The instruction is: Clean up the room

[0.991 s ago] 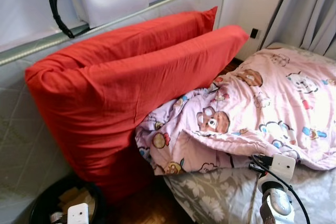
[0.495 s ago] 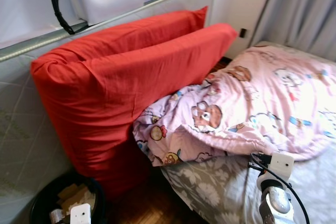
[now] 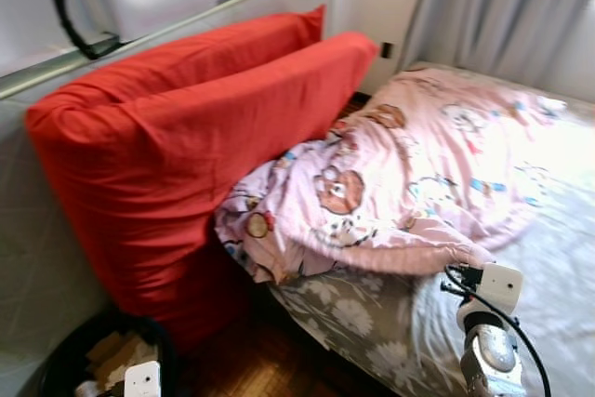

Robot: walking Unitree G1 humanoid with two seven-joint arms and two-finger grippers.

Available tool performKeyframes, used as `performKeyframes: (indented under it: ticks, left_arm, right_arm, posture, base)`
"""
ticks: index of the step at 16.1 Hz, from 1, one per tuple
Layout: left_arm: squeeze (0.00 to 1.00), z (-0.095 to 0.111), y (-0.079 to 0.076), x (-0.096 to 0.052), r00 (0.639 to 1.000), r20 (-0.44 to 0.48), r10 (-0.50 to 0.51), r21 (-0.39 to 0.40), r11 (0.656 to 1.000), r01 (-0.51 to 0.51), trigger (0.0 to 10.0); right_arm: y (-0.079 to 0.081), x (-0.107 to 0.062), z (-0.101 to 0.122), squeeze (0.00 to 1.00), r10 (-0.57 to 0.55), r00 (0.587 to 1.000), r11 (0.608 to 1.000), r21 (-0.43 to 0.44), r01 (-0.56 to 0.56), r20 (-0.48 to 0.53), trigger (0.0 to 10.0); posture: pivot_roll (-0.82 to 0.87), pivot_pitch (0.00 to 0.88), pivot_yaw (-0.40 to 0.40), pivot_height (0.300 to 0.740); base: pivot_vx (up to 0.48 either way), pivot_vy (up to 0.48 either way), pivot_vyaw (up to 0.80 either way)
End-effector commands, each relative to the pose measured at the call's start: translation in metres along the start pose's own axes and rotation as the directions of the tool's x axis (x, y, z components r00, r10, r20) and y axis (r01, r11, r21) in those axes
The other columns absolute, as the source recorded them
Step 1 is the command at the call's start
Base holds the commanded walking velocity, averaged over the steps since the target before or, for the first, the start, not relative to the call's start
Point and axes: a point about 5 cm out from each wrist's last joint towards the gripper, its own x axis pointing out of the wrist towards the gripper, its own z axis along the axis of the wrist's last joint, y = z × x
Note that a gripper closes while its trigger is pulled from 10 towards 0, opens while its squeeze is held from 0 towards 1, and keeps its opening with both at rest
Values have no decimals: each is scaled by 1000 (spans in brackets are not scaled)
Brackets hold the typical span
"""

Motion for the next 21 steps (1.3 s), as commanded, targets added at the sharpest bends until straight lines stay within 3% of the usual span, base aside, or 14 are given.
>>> performKeyframes:
  ticks: [1, 12, 19, 21]
  left_arm:
    - [0, -4, 2, -1, 1000, -26, -1, 11, 1000, 2, 10000]
    - [0, -5, 0, -1, 1000, -30, -11, 14, 1000, 11, 10000]
    - [0, -6, 0, -1, 999, -37, -8, 29, 1000, 9, 10000]
    - [0, -6, 0, -1, 999, -37, -8, 30, 999, 9, 10000]
  right_arm:
    - [1, 6, 15, 0, 1, 998, 1000, -3, 0, 66, 10000]
    - [18, 10, 37, 0, 83, 980, 995, -69, -72, 181, 10000]
    - [6, 8, 52, 0, 20, 959, 989, -147, 23, 282, 10000]
    - [4, 8, 50, 0, 18, 963, 986, -164, 27, 268, 10000]
  posture:
    - [-51, 0, 17, 740]
    - [-55, 0, 8, 740]
    - [-59, 0, 4, 740]
    - [-58, 0, 2, 740]
  base:
    - [-281, 0, 0]
    - [-280, 0, 0]
    - [-154, 0, 0]
    - [0, 0, 0]
